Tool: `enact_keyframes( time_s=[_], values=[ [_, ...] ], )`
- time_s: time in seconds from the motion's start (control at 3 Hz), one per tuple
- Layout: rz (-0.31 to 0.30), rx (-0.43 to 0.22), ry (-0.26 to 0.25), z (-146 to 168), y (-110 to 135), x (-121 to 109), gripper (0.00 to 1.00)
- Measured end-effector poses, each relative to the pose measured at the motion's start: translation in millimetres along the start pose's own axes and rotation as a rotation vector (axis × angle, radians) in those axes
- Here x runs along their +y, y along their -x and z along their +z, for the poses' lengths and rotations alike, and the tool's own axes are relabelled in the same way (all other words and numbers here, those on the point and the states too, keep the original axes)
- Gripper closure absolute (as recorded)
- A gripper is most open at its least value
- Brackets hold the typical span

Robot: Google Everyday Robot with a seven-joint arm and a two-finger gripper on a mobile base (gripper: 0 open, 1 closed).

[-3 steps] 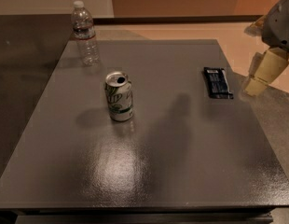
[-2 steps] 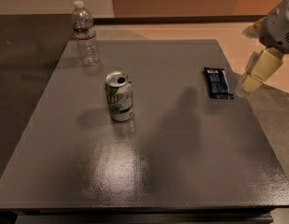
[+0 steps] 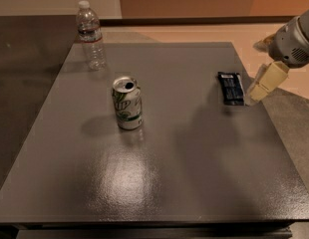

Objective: Move rxbar blueberry near 7up can

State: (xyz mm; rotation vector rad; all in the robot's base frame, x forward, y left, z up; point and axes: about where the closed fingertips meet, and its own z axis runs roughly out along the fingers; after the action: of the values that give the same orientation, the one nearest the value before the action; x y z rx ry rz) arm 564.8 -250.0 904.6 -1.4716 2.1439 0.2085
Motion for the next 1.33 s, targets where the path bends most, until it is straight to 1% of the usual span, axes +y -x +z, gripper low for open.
enact_keyframes(
  time_s=[0.33,0.67,1.0,1.33],
  values=[
    [0.012,-0.016,0.017,20.8,-8.4,-7.9,0.0],
    [0.011,-0.019,0.042,40.9,-15.2,-10.6,0.0],
    [0.018,-0.017,0.073,68.9,-24.7,-18.4,0.0],
    [0.016,-0.014,0.087,79.0,-24.5,-24.6,0.0]
  ],
)
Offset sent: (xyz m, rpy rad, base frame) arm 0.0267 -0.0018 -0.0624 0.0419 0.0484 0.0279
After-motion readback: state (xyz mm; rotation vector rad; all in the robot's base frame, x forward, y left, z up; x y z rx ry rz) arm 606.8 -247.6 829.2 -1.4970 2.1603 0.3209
